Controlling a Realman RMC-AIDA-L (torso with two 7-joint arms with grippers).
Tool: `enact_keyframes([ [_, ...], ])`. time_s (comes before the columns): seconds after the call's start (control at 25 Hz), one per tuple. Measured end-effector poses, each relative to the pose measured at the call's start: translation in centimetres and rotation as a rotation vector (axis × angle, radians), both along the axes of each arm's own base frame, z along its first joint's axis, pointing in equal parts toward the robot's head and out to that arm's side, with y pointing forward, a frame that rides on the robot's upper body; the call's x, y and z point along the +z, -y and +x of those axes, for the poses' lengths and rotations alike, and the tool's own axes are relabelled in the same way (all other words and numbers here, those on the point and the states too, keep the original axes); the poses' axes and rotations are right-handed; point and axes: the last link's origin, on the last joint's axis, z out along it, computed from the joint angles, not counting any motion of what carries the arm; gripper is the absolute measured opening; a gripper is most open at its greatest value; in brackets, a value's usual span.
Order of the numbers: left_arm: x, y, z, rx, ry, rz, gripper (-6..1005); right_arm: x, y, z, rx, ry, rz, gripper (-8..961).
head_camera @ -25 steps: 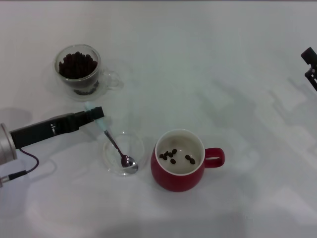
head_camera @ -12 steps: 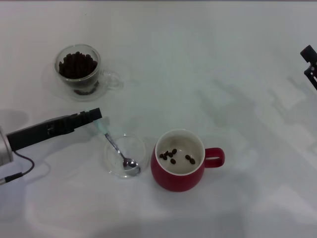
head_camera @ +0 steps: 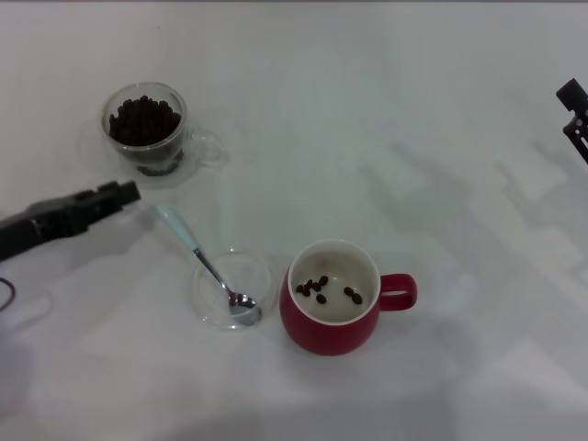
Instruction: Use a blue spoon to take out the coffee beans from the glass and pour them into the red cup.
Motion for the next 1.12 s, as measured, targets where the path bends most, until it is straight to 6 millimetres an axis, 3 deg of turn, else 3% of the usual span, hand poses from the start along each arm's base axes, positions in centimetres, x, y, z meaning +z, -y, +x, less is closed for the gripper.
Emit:
enact_keyframes([
  [0.36, 5.8, 0.8, 0.4, -0.218, 0.001, 0.266, 454, 0.1, 0.1, 0.0, 0.003, -0.004, 0.008, 606],
  [0.48, 6.5, 1.0, 0.1, -0.225, -0.015, 0.322, 455, 0.3, 0.2, 0.1, -0.004, -0.007, 0.019, 606],
  [0.56, 8.1, 2.5, -1.6, -0.225, -0.108, 0.549, 455, 0.4, 0.2, 0.2, -0.01, -0.009, 0.029, 606],
  [0.84, 9.1, 5.2, -4.8, -0.082, -0.276, 0.86, 454, 0.7, 0.0, 0.1, -0.017, -0.024, 0.06, 606],
  [1.12, 7.3, 5.2, -6.8, 0.039, -0.435, 0.954, 454, 0.7, -1.0, -0.5, 0.001, -0.045, 0.075, 606],
])
